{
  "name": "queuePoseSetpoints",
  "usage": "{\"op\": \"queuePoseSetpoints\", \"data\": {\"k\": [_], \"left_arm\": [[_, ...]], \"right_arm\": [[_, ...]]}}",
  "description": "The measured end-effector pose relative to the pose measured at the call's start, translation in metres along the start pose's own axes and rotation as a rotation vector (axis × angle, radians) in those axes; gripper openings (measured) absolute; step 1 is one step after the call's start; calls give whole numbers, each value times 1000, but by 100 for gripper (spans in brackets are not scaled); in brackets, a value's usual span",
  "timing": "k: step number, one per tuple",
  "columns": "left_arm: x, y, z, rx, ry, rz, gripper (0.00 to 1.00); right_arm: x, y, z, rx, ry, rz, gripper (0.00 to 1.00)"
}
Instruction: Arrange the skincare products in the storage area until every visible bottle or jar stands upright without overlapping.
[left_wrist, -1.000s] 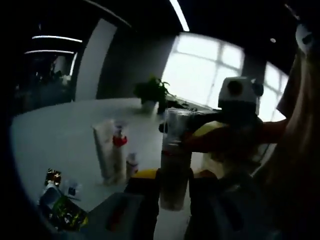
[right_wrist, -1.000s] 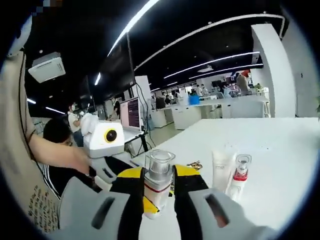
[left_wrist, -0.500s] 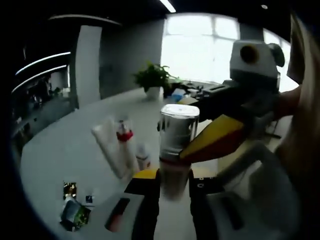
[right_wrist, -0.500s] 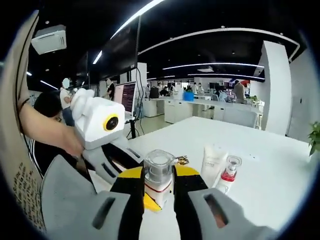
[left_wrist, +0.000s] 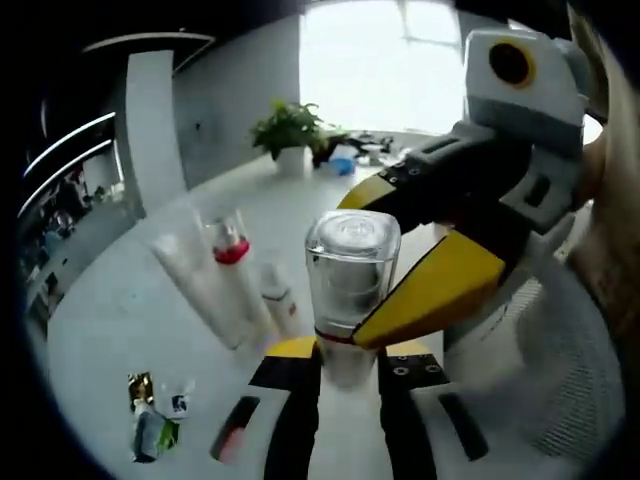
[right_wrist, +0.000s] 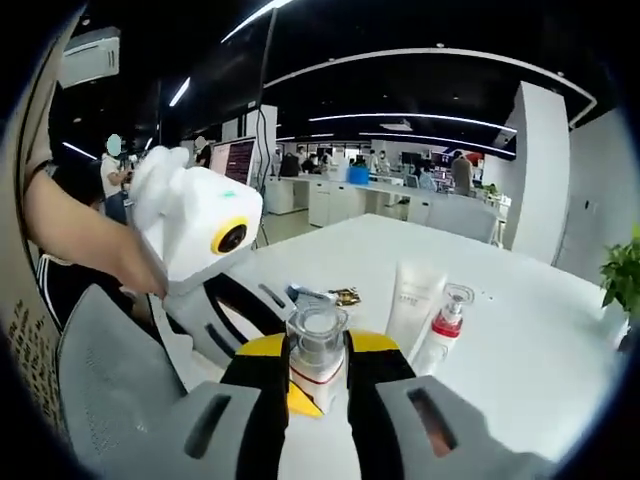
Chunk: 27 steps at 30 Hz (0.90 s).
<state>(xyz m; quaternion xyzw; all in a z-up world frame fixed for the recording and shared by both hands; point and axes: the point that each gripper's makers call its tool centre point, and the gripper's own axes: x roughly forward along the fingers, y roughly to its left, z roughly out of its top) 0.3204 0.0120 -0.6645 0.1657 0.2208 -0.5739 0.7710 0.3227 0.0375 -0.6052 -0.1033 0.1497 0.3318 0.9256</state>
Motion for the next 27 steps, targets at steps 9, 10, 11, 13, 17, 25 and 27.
{"op": "queuePoseSetpoints", "data": {"k": [9,10,11,13,17,25,27], "left_arm": [[18,-3,-17,24,52,-23,18],[20,-3,-19,29,59,-24,18],[21,-2,-21,30,63,-26,18],[24,-2,-25,31,73,-30,18],[30,-2,-33,26,91,-39,18],[37,-5,-46,11,114,-61,18],[39,-6,-49,10,119,-65,18]], "right_arm": [[4,-4,-23,-1,52,-31,21],[4,-5,-25,0,57,-34,21],[5,-5,-27,2,62,-37,21],[7,-6,-32,4,72,-41,21],[10,-6,-40,10,93,-43,21],[13,-6,-56,33,128,-38,21],[14,-5,-59,39,136,-37,21]]}}
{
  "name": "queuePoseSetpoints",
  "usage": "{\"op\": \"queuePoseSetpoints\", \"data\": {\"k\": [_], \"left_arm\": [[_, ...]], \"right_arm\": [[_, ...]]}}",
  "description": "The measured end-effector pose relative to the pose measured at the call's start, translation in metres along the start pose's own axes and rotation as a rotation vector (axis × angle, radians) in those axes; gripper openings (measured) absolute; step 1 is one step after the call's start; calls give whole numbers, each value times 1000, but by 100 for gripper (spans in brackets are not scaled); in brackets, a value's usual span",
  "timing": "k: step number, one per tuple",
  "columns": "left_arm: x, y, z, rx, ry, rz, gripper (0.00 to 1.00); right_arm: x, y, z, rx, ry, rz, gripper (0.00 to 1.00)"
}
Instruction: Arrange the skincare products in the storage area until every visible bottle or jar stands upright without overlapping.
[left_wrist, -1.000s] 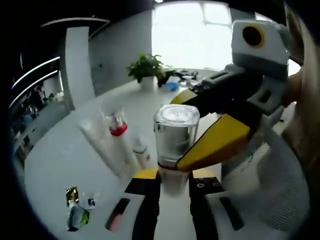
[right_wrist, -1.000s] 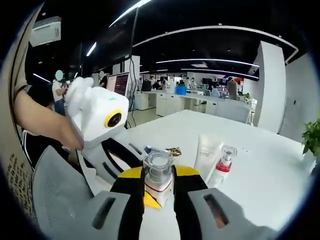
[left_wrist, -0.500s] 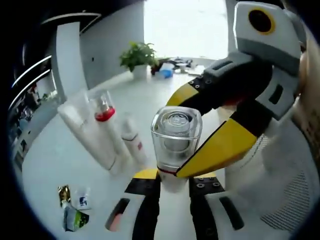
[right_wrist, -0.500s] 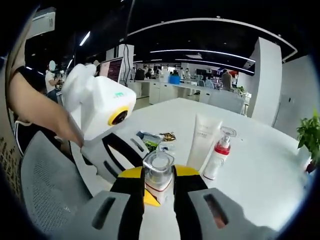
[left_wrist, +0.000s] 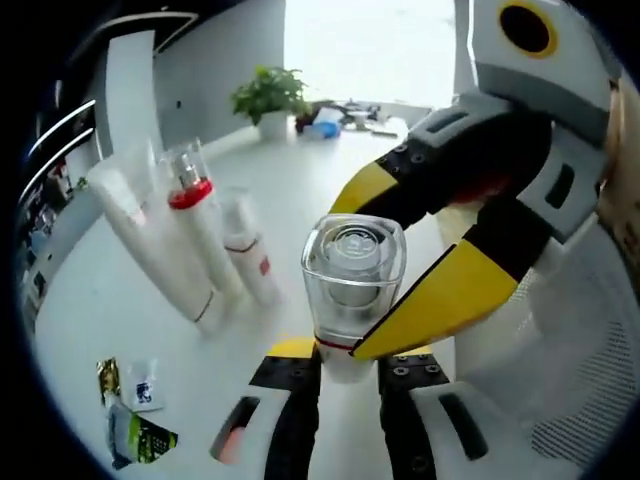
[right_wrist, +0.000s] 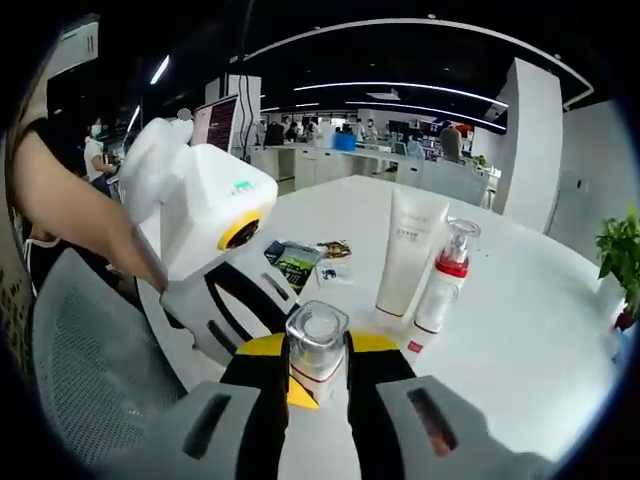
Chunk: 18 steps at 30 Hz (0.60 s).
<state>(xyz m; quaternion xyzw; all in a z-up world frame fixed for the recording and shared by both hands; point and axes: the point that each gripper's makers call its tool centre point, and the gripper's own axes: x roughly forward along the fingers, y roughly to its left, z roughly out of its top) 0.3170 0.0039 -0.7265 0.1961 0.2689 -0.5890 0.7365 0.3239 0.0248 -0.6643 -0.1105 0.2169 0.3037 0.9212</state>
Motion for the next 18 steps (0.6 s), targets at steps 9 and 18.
{"op": "queuePoseSetpoints", "data": {"k": [9,18], "left_arm": [[5,0,-7,-5,13,-10,18],[12,-2,-13,-6,26,-20,18]], "right_arm": [[4,0,-8,5,23,3,21],[6,0,-17,10,44,4,21]]}}
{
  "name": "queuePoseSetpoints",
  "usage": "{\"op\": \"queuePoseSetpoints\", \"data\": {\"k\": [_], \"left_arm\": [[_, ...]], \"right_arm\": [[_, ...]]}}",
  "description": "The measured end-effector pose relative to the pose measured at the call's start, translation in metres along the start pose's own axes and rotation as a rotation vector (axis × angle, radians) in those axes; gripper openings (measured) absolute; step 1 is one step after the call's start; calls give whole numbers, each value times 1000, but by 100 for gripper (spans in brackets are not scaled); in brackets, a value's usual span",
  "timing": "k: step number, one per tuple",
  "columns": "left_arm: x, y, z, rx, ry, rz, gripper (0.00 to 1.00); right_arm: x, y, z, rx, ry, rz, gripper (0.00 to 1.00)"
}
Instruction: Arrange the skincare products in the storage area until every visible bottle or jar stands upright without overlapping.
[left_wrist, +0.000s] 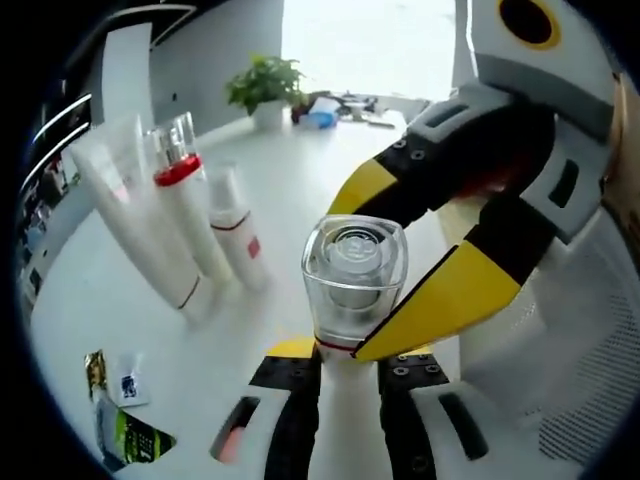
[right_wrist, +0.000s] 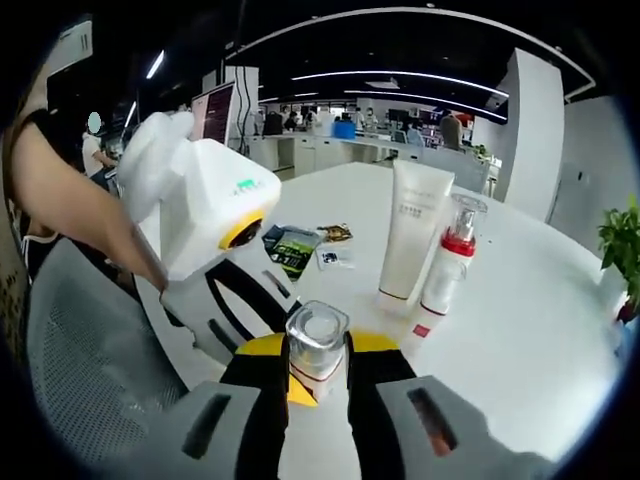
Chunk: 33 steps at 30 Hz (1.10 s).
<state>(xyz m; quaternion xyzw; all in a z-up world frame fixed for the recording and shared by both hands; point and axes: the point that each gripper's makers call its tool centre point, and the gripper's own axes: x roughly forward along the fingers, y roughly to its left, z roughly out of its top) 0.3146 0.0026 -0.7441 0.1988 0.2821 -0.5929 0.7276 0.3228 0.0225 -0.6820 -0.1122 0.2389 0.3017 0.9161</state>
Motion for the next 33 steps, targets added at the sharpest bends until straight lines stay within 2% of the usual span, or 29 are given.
{"op": "queuePoseSetpoints", "data": {"k": [19,24,33], "left_arm": [[5,5,1,12,-6,-13,18],[7,10,2,13,-8,-15,18],[10,28,6,22,-16,-19,18]], "right_arm": [[4,-6,-3,9,-8,-10,22],[6,-6,-4,36,-13,14,27],[3,-14,-9,63,-5,3,38]]}}
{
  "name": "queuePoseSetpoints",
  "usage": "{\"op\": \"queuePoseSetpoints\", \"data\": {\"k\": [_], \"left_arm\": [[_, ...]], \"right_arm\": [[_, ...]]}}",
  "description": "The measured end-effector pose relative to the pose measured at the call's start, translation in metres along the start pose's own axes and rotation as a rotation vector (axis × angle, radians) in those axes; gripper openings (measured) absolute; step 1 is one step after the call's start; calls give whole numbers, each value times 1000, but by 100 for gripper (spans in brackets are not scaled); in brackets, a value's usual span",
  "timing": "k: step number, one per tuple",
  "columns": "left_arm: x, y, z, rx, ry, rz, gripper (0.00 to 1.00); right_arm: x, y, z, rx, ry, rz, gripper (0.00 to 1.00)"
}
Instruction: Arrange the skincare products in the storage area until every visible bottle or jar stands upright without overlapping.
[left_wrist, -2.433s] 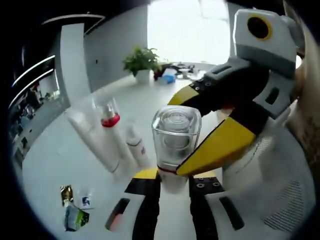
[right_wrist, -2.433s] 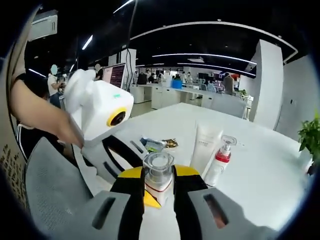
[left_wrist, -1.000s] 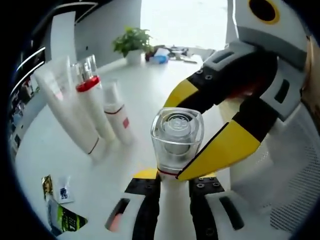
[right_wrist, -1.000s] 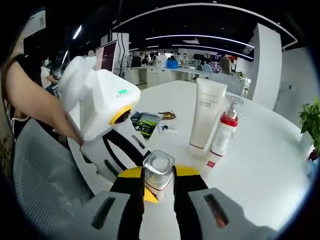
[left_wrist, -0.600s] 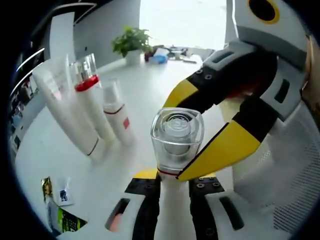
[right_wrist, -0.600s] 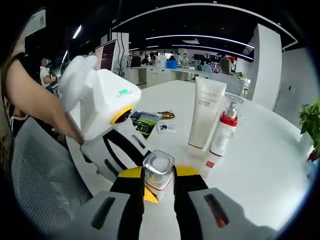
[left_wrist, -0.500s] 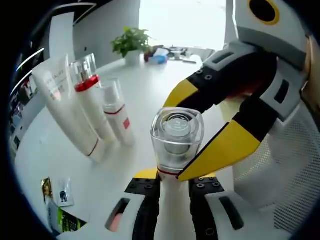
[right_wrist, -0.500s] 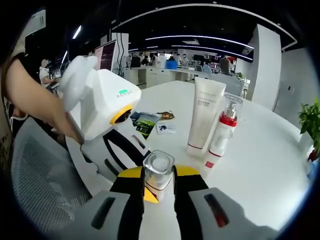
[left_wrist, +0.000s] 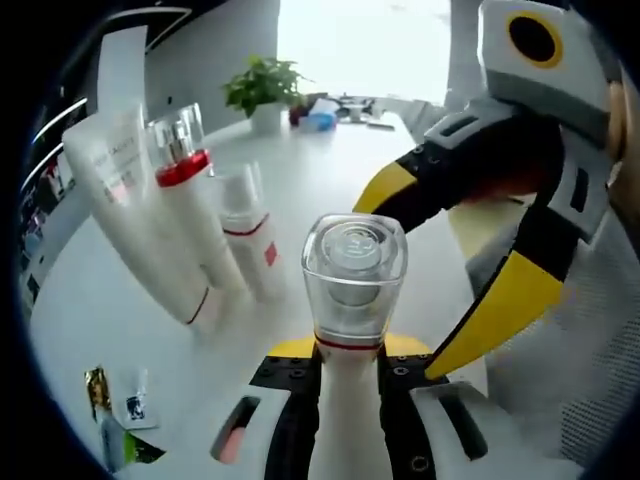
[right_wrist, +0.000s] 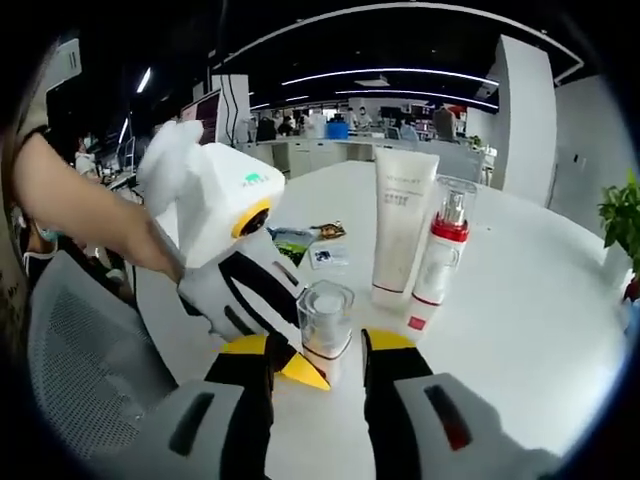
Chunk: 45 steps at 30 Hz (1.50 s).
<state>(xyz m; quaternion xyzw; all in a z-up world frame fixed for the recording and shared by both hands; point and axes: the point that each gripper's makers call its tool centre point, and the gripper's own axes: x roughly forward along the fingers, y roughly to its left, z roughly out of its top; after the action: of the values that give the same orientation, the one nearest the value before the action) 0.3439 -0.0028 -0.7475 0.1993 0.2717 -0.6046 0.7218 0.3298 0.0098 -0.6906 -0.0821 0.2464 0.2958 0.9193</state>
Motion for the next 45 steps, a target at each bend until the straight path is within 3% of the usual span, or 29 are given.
{"op": "queuePoseSetpoints", "data": {"k": [4,11,25,45], "left_arm": [[1,13,2,1,-1,6,18],[5,31,6,-1,-8,7,18],[15,64,16,-41,-47,24,18],[25,71,24,-15,-46,5,18]], "right_arm": [[-3,-3,-5,11,4,4,47],[-10,-7,-14,31,19,-3,55],[-19,-20,-24,63,39,-39,57],[-18,-19,-27,75,49,-31,59]]}}
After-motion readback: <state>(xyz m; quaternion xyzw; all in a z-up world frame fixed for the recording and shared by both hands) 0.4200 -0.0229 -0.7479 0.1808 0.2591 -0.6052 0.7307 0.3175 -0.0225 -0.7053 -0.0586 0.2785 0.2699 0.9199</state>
